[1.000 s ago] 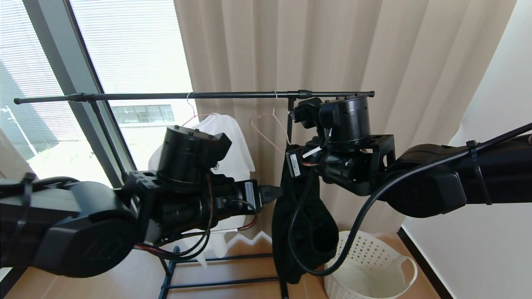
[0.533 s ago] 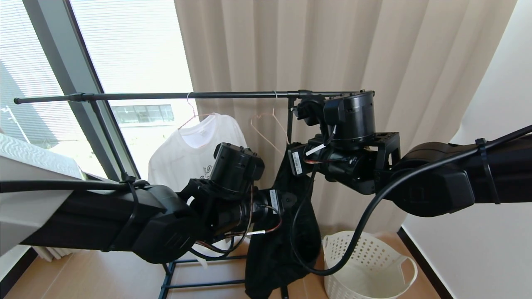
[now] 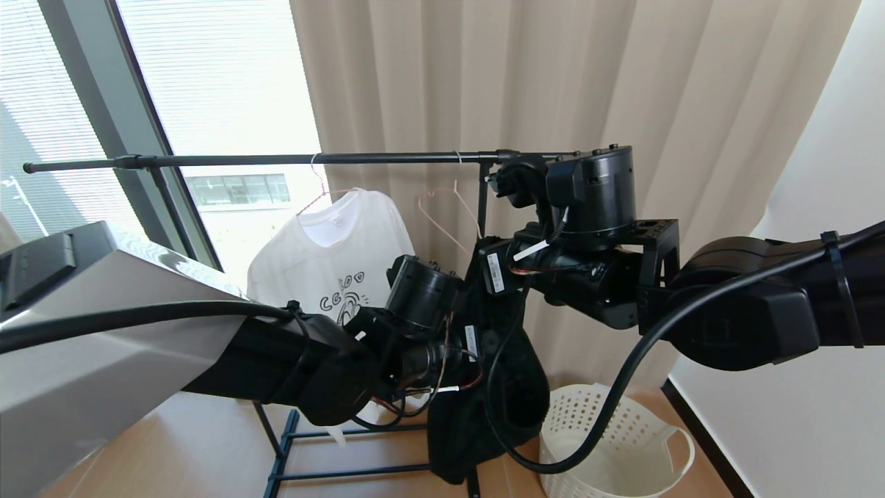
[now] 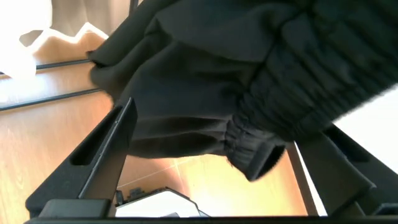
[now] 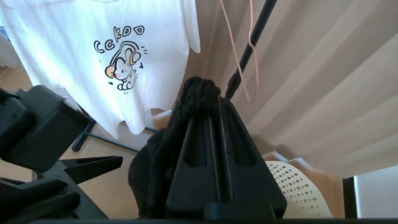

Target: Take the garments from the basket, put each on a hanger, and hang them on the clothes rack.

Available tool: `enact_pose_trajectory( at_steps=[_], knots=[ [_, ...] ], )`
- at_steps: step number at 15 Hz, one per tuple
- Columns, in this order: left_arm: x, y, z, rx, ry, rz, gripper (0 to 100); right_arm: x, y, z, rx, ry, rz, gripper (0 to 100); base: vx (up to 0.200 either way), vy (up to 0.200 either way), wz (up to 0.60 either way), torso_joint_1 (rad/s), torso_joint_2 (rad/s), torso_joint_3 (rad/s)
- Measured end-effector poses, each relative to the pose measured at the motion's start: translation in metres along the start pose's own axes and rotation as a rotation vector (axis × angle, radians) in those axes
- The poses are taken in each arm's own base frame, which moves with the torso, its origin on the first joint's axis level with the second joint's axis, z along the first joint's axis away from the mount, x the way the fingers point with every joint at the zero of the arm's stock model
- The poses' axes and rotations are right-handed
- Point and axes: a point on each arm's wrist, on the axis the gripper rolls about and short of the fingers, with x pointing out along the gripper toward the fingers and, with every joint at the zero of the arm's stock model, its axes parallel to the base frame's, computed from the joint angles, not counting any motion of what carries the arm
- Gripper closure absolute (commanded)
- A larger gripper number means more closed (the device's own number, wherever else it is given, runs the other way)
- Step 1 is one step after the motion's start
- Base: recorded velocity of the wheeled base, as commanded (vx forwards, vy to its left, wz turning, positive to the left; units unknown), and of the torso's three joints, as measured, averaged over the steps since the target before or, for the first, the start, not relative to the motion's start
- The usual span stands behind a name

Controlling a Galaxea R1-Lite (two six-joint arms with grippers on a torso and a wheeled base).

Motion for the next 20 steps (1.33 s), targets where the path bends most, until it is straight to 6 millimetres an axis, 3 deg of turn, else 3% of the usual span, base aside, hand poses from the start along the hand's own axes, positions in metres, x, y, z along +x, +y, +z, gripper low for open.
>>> enact_pose_trajectory(
  at_steps=[7,15,20],
  knots=[
    [0.01,0.003,-0.02,0.082,0.013,0.107,0,-0.009,-0.014,0.013,0.024,-0.041,-0.019,100,0.0,0.0,0.0,0.0,0.0,0.0],
    [0.004,0.0,-0.061,0.163,0.107,0.134,0,-0.014,-0.035,0.027,0.055,-0.079,-0.063,100,0.0,0.0,0.0,0.0,0.0,0.0],
    [-0.005,-0.005,-0.067,0.18,0.115,0.119,0,-0.011,-0.05,0.032,0.071,-0.091,-0.102,100,0.0,0.0,0.0,0.0,0.0,0.0]
  ],
)
